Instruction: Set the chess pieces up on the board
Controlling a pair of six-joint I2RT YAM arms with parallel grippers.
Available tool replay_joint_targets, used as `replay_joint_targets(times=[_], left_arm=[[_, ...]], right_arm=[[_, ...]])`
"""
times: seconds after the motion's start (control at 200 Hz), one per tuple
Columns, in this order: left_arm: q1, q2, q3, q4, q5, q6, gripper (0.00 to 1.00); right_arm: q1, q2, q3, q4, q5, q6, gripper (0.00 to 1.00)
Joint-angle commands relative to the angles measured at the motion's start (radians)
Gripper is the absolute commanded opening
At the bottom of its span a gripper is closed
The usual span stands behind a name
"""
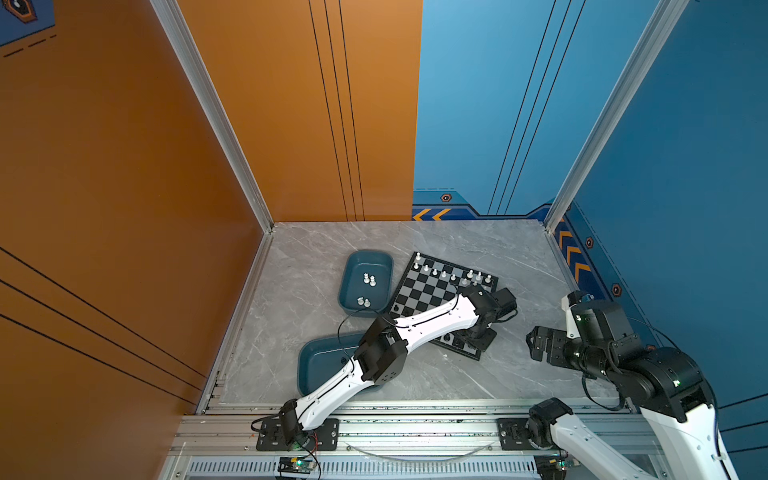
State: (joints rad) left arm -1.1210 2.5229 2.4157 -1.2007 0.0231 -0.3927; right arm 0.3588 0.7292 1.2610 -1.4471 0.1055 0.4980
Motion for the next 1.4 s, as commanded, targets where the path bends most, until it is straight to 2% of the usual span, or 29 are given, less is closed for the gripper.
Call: replay_joint_targets(times=[0.0, 0.175, 0.37, 0.641, 0.791, 0.921, 1.031, 1.126, 1.192, 1.277, 1.397], left_arm=[[-0.017, -0.039, -0.03, -0.033, -0.015, -0.018, 0.12], [-0.024, -0.044, -0.038, -0.033, -0.018, -0.02, 0.14], [-0.026, -0.049, -0.037, -0.032, -0.036, -0.023, 0.31], [-0.008, -0.036, 0.09, -0.031, -0.067, -0.008, 0.37], [0.037, -0.065, 0.147, -0.031, -0.106, 0.006, 0.41], [0.137, -0.161, 0.116, -0.03, -0.153, -0.001, 0.44], [0.25, -0.32, -0.061, -0.002, -0.203, -0.027, 0.48], [0.363, -0.541, -0.356, 0.109, -0.207, -0.067, 0.52], [0.458, -0.705, -0.567, 0.189, -0.176, -0.116, 0.53], [0.587, -0.907, -0.816, 0.263, -0.123, -0.174, 0.55], [0.719, -1.147, -1.091, 0.3, -0.102, -0.201, 0.57]], right_arm=[[-0.006, -0.012, -0.009, -0.025, -0.01, 0.007, 1.0], [-0.006, -0.015, -0.009, -0.028, -0.013, 0.007, 1.0], [-0.006, -0.022, -0.006, -0.029, -0.014, 0.009, 1.0], [-0.006, -0.015, 0.019, -0.022, -0.015, -0.002, 1.0], [-0.006, -0.007, 0.038, 0.009, -0.02, -0.016, 1.0], [-0.006, 0.017, 0.044, 0.069, -0.054, -0.036, 1.0], [-0.001, 0.082, 0.041, 0.125, -0.105, -0.063, 1.0], [0.021, 0.148, 0.036, 0.195, -0.145, -0.087, 1.0], [0.054, 0.2, 0.039, 0.257, -0.144, -0.09, 0.9], [0.132, 0.299, 0.064, 0.333, -0.114, -0.074, 0.82], [0.31, 0.509, 0.169, 0.389, -0.014, -0.071, 0.79]])
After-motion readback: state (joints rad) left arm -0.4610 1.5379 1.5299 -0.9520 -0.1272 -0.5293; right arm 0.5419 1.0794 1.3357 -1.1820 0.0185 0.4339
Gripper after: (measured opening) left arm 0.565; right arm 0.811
